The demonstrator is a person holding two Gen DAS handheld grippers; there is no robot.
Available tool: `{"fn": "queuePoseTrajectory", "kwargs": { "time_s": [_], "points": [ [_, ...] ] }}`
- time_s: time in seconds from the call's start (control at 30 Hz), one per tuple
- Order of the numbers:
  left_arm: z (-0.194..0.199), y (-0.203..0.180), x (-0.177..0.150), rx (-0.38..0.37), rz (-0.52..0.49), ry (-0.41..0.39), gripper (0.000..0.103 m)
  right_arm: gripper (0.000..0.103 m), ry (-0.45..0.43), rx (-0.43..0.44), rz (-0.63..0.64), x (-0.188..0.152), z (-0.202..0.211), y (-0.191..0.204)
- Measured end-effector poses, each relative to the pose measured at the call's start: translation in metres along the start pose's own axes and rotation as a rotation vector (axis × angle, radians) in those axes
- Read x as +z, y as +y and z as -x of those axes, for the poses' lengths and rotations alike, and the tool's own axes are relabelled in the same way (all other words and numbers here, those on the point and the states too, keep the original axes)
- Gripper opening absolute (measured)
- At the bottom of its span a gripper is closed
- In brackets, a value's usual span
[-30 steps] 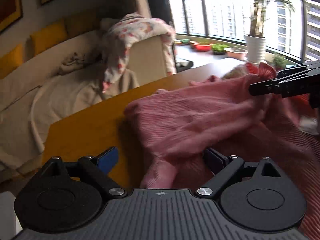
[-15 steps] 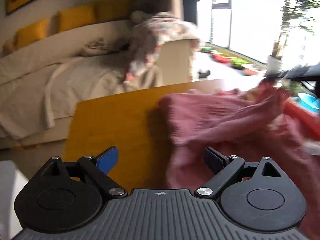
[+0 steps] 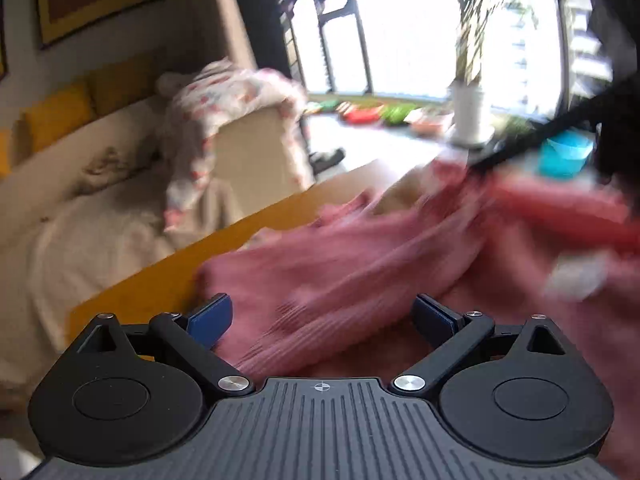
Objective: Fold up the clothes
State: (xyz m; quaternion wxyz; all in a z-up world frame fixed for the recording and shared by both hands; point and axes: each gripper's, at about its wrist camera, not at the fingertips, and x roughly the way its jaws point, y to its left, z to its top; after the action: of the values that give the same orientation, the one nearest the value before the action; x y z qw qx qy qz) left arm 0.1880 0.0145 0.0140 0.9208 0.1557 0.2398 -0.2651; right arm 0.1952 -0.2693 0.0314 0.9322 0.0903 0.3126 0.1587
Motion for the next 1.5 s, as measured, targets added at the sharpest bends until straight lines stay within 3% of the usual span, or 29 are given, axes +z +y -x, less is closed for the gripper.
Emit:
{"fn": "queuePoseTrajectory", "kwargs": {
  "time_s": [0.13, 0.2, 0.33, 0.47, 0.53, 0.6, 0.67, 0.73, 0.9, 1.0, 1.1, 1.13, 1.17, 1.27, 1.4, 1.5],
  "points": [
    [0.006, -0.029, 0.017, -0.071, -0.099, -0.101, 0.099, 0.092, 0.025, 0.045, -0.048, -0.027, 0.014, 0.003],
    [-0.007, -0.04, 0.02, -0.067, -0.131, -0.071, 0.093, 0.102, -0.001, 0.053, -0.113, -0.045, 0.022, -0.008],
    [-0.035, -0.061, 0.025, -0.057, -0.191, -0.006, 0.08, 0.103, -0.02, 0.084, -0.315, -0.076, 0.02, -0.04],
    [-0.062, -0.082, 0.03, -0.047, -0.251, 0.06, 0.069, 0.103, -0.079, 0.139, -0.381, -0.088, 0.025, -0.05],
    [-0.071, -0.079, 0.032, -0.034, -0.219, 0.083, 0.057, 0.103, -0.093, 0.153, -0.378, -0.092, 0.026, -0.051],
    [-0.074, -0.073, 0.031, -0.028, -0.186, 0.093, 0.025, 0.103, -0.101, 0.165, -0.377, -0.094, 0.026, -0.052],
    [-0.076, -0.066, 0.031, -0.029, -0.146, 0.093, 0.014, 0.103, -0.102, 0.182, -0.389, -0.096, 0.027, -0.053],
    [-0.064, -0.055, 0.038, -0.004, -0.105, 0.04, 0.009, 0.103, -0.093, 0.204, -0.382, -0.097, 0.027, -0.051],
    [-0.007, 0.003, 0.085, 0.184, 0.08, -0.208, 0.008, 0.103, -0.071, 0.267, -0.341, -0.094, 0.022, -0.041],
    [-0.002, 0.013, 0.1, 0.241, 0.134, -0.242, 0.008, 0.103, -0.081, 0.256, -0.352, -0.093, 0.022, -0.04],
    [-0.041, -0.005, 0.092, 0.167, 0.204, -0.128, 0.011, 0.103, -0.085, 0.243, -0.347, -0.094, 0.023, -0.038],
    [-0.06, -0.018, 0.084, 0.105, 0.215, -0.053, 0.017, 0.103, -0.086, 0.238, -0.344, -0.095, 0.023, -0.037],
    [-0.075, -0.031, 0.073, 0.036, 0.228, 0.015, 0.029, 0.103, -0.088, 0.228, -0.338, -0.094, 0.023, -0.036],
    [-0.086, -0.058, 0.043, -0.155, 0.228, 0.117, 0.06, 0.103, -0.104, 0.204, -0.331, -0.095, 0.026, -0.035],
    [-0.044, -0.037, 0.032, -0.263, 0.317, 0.057, 0.091, 0.103, -0.139, 0.156, -0.201, -0.09, 0.039, -0.02],
    [-0.009, -0.011, 0.022, -0.266, 0.351, -0.019, 0.096, 0.103, -0.229, 0.106, -0.009, -0.076, 0.059, 0.005]
  ]
}}
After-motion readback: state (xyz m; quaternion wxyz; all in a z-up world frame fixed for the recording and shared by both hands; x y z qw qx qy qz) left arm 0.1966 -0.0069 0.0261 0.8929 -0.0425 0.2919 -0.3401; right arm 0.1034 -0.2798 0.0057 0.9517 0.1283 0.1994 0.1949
